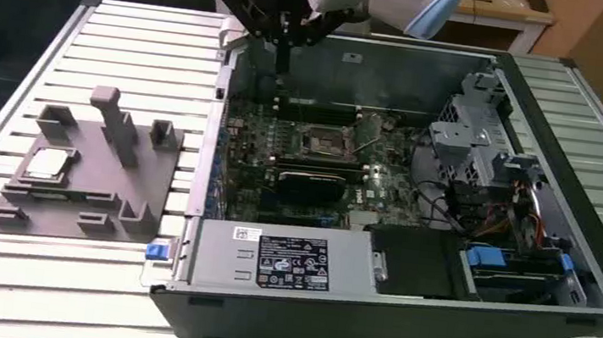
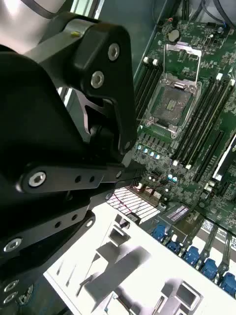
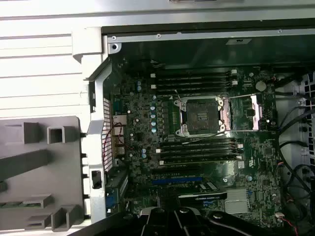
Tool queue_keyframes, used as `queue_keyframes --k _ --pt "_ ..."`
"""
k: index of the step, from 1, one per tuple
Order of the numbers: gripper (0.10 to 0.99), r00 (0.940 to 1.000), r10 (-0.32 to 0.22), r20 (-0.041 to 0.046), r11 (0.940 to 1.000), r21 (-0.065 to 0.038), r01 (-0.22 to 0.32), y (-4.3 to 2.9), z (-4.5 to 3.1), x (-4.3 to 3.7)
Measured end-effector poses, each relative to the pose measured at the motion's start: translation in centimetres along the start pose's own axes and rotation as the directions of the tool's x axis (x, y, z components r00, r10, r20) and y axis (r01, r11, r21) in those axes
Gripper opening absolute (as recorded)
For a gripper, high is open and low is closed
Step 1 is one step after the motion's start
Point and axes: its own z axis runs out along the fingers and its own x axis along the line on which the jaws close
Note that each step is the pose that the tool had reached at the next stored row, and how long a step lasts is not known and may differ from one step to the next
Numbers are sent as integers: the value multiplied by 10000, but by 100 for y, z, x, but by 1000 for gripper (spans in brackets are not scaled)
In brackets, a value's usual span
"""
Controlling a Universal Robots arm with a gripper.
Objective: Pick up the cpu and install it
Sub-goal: 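Reach for the cpu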
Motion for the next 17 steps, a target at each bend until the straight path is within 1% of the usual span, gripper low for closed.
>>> queue_keyframes --k 9,17 --pt "106 10000 0 0 10000 -1 0 -1 0 13" --pt "106 10000 0 0 10000 0 0 -4 -1 61"
